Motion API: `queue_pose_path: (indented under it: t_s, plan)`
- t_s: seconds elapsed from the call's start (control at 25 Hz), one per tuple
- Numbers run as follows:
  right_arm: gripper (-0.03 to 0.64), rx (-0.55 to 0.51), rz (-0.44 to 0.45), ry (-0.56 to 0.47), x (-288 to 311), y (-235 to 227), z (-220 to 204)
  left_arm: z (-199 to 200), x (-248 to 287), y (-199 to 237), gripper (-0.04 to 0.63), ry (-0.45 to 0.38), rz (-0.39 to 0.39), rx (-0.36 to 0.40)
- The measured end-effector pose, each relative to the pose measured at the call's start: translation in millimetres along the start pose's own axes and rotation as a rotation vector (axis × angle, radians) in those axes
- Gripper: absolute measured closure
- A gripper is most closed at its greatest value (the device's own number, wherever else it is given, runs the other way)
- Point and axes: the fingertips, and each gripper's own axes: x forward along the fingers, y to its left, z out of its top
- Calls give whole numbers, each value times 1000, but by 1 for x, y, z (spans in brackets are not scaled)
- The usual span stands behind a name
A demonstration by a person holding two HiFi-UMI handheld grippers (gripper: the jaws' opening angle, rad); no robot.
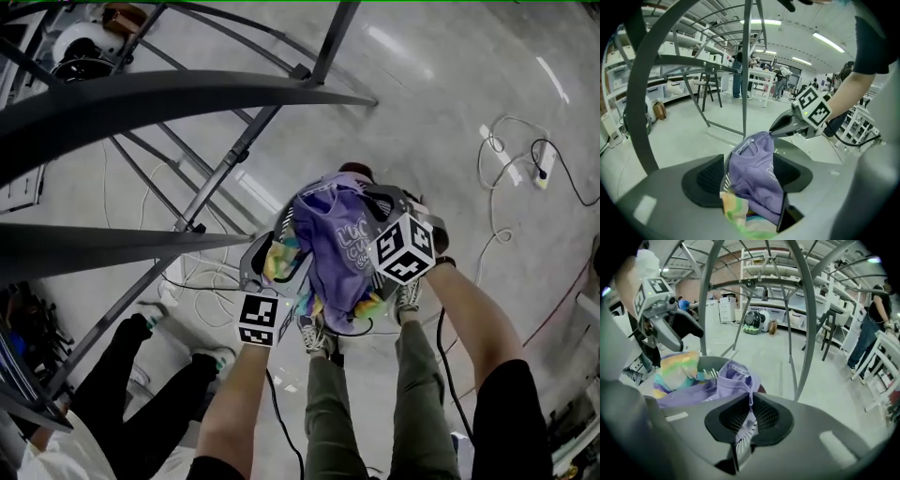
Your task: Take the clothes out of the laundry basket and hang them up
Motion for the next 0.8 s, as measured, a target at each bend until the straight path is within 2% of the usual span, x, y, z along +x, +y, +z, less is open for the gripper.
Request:
queue_pose_path:
  t_s: [0.32, 0.48, 0.68, 0.8]
  plan:
    - [594, 40, 53, -161, -105, 20, 23, 7, 21, -32, 288, 76, -72, 134]
    - [594, 1, 70, -202, -162, 26, 26, 2, 34, -64, 288, 120, -174, 253]
    - [594, -71, 92, -227, -217, 29, 29, 17, 49, -86, 288, 104, -267, 380]
    - [594, -93, 108, -241, -236, 37, 31, 20, 56, -107, 288, 115, -387, 488]
